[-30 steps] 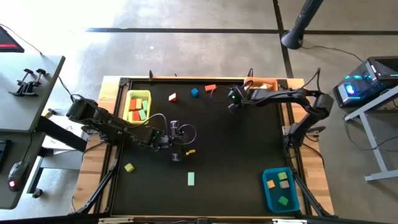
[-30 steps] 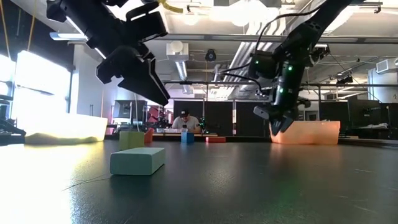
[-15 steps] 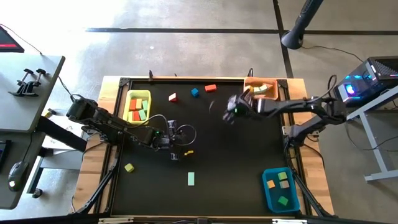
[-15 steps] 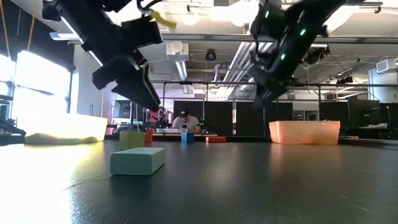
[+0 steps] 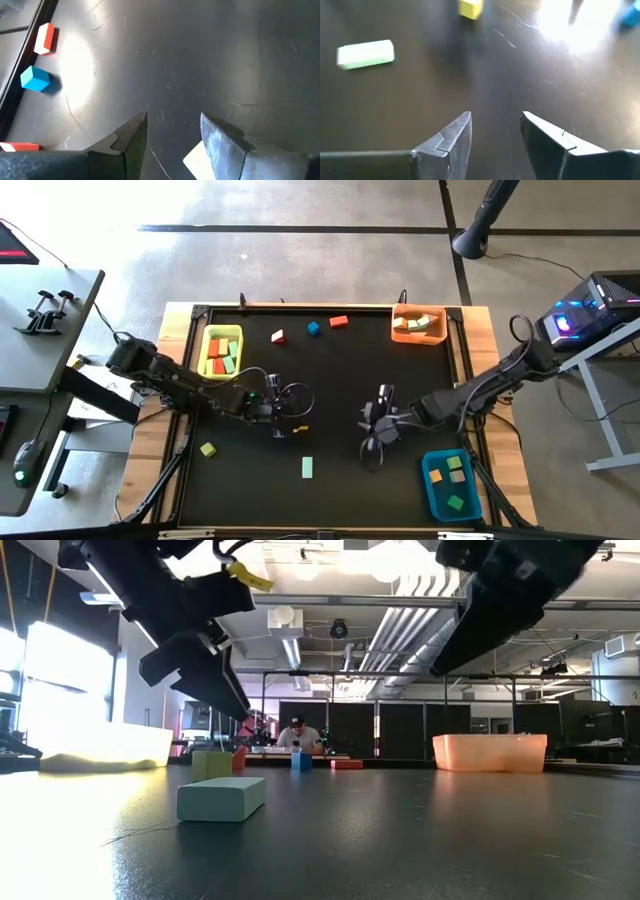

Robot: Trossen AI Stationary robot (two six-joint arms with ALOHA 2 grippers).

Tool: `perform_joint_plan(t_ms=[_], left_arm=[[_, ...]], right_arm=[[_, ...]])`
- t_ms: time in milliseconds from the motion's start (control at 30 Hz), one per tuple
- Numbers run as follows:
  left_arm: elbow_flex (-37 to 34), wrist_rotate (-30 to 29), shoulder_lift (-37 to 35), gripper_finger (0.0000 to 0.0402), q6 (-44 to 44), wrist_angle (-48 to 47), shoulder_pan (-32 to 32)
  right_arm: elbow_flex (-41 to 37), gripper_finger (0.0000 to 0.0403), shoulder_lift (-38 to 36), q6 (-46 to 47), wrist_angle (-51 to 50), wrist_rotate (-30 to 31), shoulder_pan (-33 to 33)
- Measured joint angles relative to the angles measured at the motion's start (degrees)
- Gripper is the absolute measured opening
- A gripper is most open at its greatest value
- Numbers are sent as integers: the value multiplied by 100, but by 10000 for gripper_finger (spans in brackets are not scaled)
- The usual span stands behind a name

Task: Sort blocks by size
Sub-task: Put the yellow square block into the blue bin

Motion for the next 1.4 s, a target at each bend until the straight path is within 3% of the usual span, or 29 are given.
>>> perform_joint_plan(t_ms=[67,233,500,667,767,1000,1167,1400], left_arm=[[0,-4,-17,172,0,-18,-38],[0,-3,-179,172,-285,-584,-180],[-134,-442,-672,172,-1311,-1437,-875],[-981,-849,-820,175,-3321,-342,-866],[-1593,-630,-822,182,-3664,718,-886],[-2574,-467,-717,214,-3048,3520,-872],[-2631,-589,-133,225,-2271,4117,-783],[-2360,-887,784,224,-2461,4360,-633]], right_arm=[[0,167,0,-315,93,26,23],[0,167,210,49,668,380,-105],[0,191,1258,-430,2547,185,-445],[2,231,1780,-748,4108,-116,-819],[4,243,1825,-701,4177,-302,-981],[2,245,1803,-602,3894,-381,-1039],[3,245,1803,-721,3857,-383,-1039],[4,245,1803,-722,3863,-383,-1039]])
